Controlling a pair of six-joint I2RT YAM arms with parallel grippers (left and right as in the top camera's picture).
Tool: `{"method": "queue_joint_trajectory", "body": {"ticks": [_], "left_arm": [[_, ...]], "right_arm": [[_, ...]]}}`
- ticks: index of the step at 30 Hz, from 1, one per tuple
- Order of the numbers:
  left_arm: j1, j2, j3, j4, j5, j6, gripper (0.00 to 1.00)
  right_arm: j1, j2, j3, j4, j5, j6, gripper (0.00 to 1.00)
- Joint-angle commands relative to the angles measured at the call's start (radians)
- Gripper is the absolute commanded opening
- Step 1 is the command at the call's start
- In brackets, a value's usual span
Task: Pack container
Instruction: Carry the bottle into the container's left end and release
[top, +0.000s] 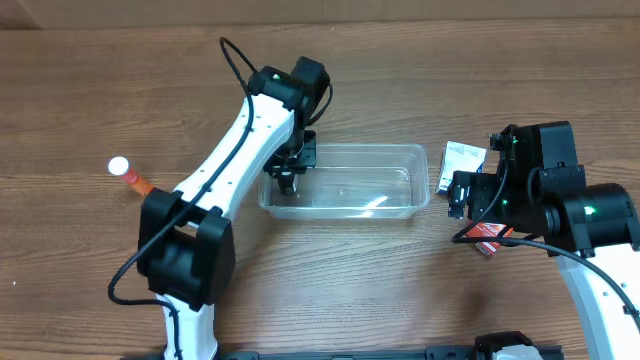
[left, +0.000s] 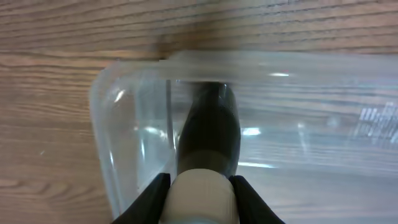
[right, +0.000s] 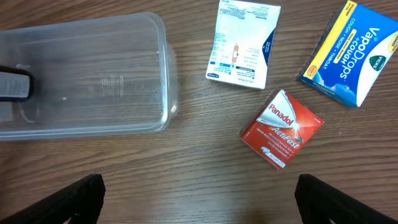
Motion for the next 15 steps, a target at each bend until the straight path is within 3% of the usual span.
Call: {"method": "queue_joint_trajectory", "body": {"ticks": [1,3,11,13,14,15], "left_arm": [[0.007,0.007,0.002,0.002,-0.016,0.0,0.31],[0.008,0.007,0.002,0.0,-0.017,0.001,0.39],[0.008,0.002,0.01,-0.002,-0.024,0.001,0.41],[0.008,-0.04,0.062,-0.032,-0.059,0.004,0.46],[0.008,-0.079,0.103,-0.053,-0.1,0.004,0.54],[0.012,-0.121,0.143,-0.082,-0.129,0.004,0.69]], "right_arm": [[-0.003,-0.006,0.027,0.001,0.004,0.0,1.0],[-0.003,-0.006,0.027,-0.001,0.004,0.0,1.0],[-0.003,-0.006,0.027,-0.002,0.004,0.0,1.0],[-0.003,-0.006,0.027,-0.002,0.004,0.0,1.0],[-0.003,-0.006,0.027,-0.002,0.004,0.0,1.0],[-0.003,-0.006,0.027,-0.002,0.004,0.0,1.0]]}}
